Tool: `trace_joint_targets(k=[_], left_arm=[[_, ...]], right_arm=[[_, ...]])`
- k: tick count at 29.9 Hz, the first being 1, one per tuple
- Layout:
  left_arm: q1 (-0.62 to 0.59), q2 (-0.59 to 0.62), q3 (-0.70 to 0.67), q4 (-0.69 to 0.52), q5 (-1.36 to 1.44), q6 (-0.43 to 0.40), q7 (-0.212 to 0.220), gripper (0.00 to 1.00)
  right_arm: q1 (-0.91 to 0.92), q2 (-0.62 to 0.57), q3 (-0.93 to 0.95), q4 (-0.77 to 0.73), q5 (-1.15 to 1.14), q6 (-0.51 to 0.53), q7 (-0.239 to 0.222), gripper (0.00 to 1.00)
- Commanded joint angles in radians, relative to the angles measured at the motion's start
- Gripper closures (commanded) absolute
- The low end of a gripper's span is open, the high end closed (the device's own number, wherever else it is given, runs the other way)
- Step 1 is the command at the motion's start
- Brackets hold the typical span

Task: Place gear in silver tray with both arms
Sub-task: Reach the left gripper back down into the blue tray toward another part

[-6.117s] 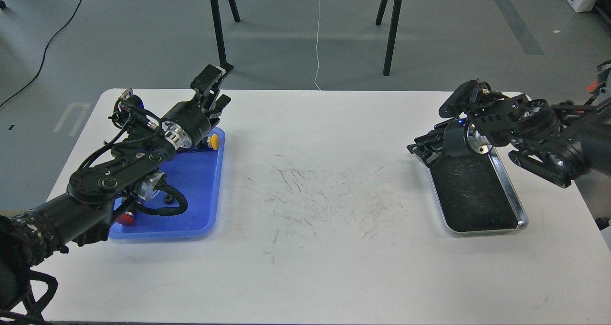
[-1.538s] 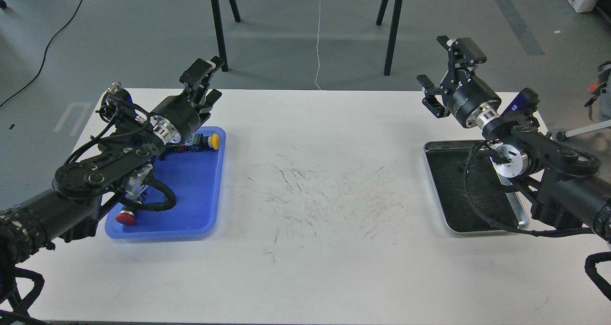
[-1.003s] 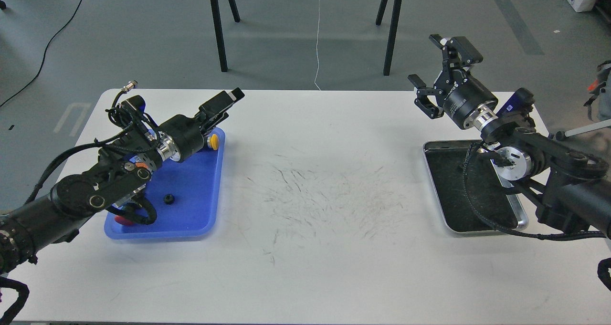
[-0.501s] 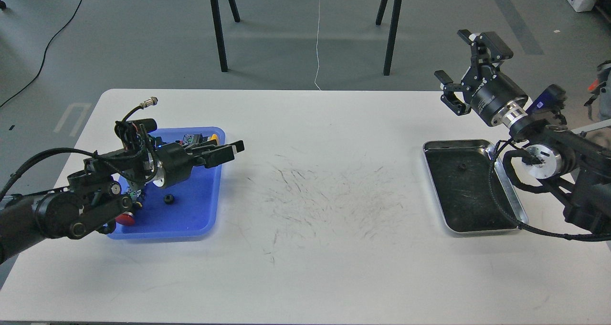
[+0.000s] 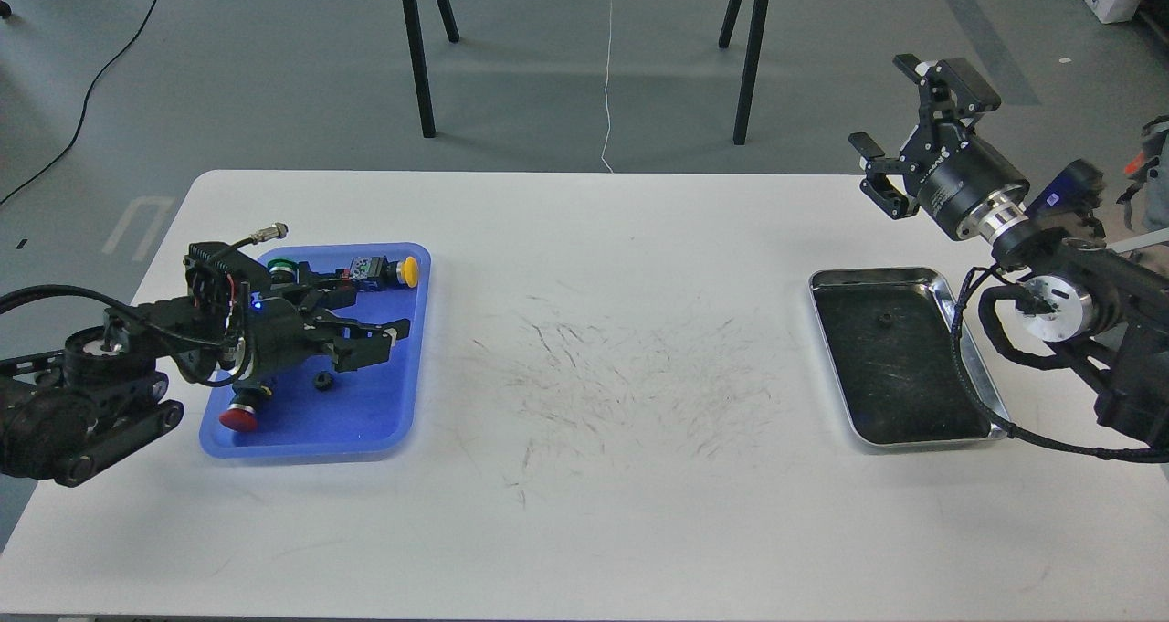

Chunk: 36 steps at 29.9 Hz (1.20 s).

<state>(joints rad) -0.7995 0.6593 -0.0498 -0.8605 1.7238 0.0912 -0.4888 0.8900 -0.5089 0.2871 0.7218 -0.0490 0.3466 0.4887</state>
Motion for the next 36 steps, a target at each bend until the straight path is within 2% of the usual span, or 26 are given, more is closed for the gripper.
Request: trace_joint_targets(k=[1,14,23,36], left_arm=[[0.0,0.026,0.01,-0.002,0.081,0.002,0.0,0.0],[0.0,0.088,0.085,-0.052,0.186,0.045,0.0,0.04],[-0.001,0.097,0.134,-0.052,0.221,0.084,0.0,0.16],[-0.003,0.094,0.137,-0.042,0.237,0.084,0.0,0.31]], right_arm=[[-0.013,-0.003,0.0,0.002,0.001,0.0,0.0,0.01],[-0.042,-0.019,0.0,0.002,0.0,0.0,0.0,0.01],[-0.042,-0.02,0.0,0.002,0.0,0.0,0.0,0.01],[-0.046,-0.02,0.0,0.002,0.0,0.0,0.0,0.01]])
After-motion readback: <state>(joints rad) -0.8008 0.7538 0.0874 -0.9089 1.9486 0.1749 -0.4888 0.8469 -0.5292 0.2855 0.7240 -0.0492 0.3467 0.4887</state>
